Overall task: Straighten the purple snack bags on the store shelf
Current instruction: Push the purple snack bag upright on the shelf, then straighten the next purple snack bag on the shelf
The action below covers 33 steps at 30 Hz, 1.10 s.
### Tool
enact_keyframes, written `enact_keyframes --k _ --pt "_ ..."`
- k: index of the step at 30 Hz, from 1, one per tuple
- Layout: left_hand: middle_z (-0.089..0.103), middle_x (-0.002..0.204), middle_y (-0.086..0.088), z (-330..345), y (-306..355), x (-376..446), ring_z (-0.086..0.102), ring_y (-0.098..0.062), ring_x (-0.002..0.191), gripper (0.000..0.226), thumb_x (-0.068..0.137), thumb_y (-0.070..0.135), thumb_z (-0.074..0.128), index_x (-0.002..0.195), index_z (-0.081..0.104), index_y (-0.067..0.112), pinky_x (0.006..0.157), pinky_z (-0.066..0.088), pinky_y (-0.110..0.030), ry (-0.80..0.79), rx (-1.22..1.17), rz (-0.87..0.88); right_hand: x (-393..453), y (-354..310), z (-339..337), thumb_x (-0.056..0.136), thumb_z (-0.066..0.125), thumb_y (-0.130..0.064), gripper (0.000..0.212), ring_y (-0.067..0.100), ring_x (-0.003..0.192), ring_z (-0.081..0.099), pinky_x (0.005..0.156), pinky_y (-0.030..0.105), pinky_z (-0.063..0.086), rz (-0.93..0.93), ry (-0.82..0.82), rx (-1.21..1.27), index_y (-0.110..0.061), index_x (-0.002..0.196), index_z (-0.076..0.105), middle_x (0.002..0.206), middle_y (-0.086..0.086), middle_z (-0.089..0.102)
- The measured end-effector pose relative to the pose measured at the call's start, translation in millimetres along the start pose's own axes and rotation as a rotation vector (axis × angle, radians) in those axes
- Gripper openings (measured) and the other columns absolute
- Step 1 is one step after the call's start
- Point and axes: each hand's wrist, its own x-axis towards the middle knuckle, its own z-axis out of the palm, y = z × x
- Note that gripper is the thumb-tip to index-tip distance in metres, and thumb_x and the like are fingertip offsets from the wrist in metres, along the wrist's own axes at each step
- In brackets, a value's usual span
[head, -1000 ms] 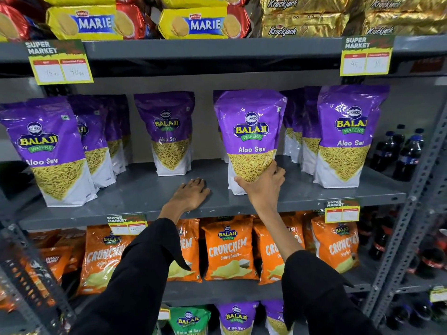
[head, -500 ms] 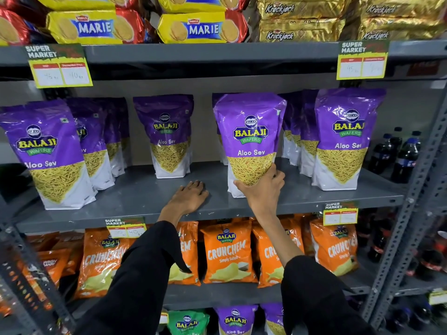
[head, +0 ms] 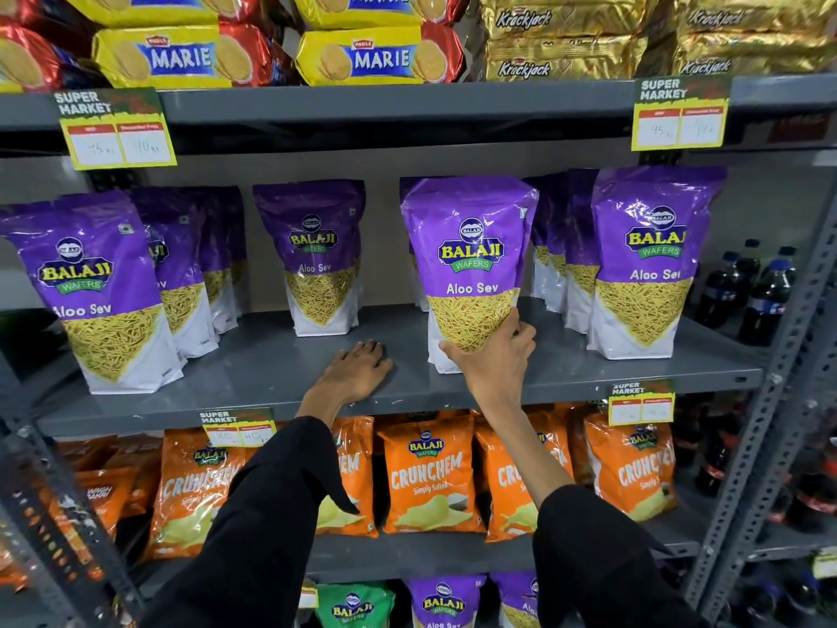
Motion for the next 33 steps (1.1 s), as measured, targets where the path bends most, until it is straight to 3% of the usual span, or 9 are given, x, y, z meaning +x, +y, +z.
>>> enact_keyframes --k 4,9,11,14,18,22,27,30,33 --pt "0.013 0.168 -0.008 0 0 -2 0.011 -0.024 0.155 0.063 0.105 0.046 0.021 0.158 0.018 0.014 0.126 0.010 -0.043 0.001 -0.005 -0.002 -15 4 -4 0.064 0.079 -0.071 0.125 0.033 0.135 0.037 0.104 0.049 0.045 0.007 0.019 0.027 -0.008 0.154 0.017 0.145 0.017 0.035" --pt "0.024 0.165 -0.008 -1 2 -14 0.026 -0.028 0.150 0.062 0.104 0.048 0.028 0.155 0.028 0.014 0.123 0.015 -0.045 0.096 -0.039 -0.037 -59 3 -2 0.089 0.070 -0.049 0.070 0.025 0.126 0.049 0.098 0.045 0.051 -0.246 0.161 0.190 -0.013 0.142 0.040 0.137 0.008 0.044" --pt "0.018 0.167 -0.007 0 -10 -22 0.019 -0.026 0.153 0.063 0.103 0.049 0.027 0.156 0.024 0.014 0.125 0.010 -0.046 0.149 -0.074 -0.060 -70 -9 7 0.093 0.068 -0.038 0.054 0.023 0.123 0.051 0.098 0.042 0.050 -0.353 0.185 0.213 -0.011 0.134 0.049 0.131 0.008 0.049" --pt "0.012 0.168 -0.005 -6 -44 -37 0.009 -0.021 0.156 0.064 0.104 0.047 0.027 0.158 0.020 0.013 0.126 0.007 -0.044 0.153 -0.103 -0.055 -82 -37 29 0.094 0.066 -0.032 0.046 0.020 0.123 0.050 0.102 0.037 0.048 -0.429 0.105 0.247 -0.012 0.133 0.050 0.130 0.005 0.051" --pt "0.020 0.166 -0.009 -25 -108 -53 0.014 -0.023 0.155 0.061 0.105 0.045 0.029 0.155 0.026 0.011 0.124 0.008 -0.043 0.180 -0.075 -0.063 -80 -82 80 0.091 0.066 -0.039 0.063 0.023 0.131 0.046 0.109 0.035 0.041 -0.367 -0.072 0.245 -0.011 0.142 0.043 0.139 0.007 0.048" --pt "0.020 0.166 -0.008 -35 -165 -55 0.016 -0.023 0.154 0.058 0.104 0.043 0.030 0.154 0.028 0.013 0.124 0.010 -0.045 0.149 -0.018 -0.072 -64 -127 137 0.083 0.075 -0.043 0.092 0.032 0.139 0.038 0.108 0.044 0.041 -0.163 -0.252 0.259 -0.004 0.152 0.028 0.150 0.016 0.038" --pt "0.012 0.168 -0.010 -49 -187 -54 0.010 -0.024 0.156 0.062 0.106 0.041 0.028 0.157 0.018 0.009 0.126 0.009 -0.045 0.100 -0.022 -0.038 -35 -159 196 0.071 0.086 -0.045 0.106 0.043 0.138 0.035 0.108 0.046 0.037 0.013 -0.300 0.230 0.006 0.146 0.030 0.145 0.028 0.038" --pt "0.010 0.168 -0.012 -51 -198 -53 0.008 -0.024 0.156 0.063 0.106 0.040 0.026 0.158 0.015 0.006 0.126 0.007 -0.045 0.045 -0.031 -0.019 -21 -165 236 0.055 0.080 -0.073 0.126 0.041 0.133 0.043 0.104 0.047 0.047 0.058 -0.284 0.150 -0.001 0.146 0.032 0.141 0.022 0.044" --pt "0.009 0.168 -0.013 -45 -209 -50 0.008 -0.025 0.156 0.062 0.106 0.038 0.024 0.158 0.014 0.004 0.126 0.006 -0.046 0.033 -0.024 -0.014 -18 -177 251 0.057 0.087 -0.060 0.133 0.042 0.138 0.038 0.106 0.052 0.044 0.097 -0.243 0.103 0.003 0.152 0.018 0.150 0.025 0.033"
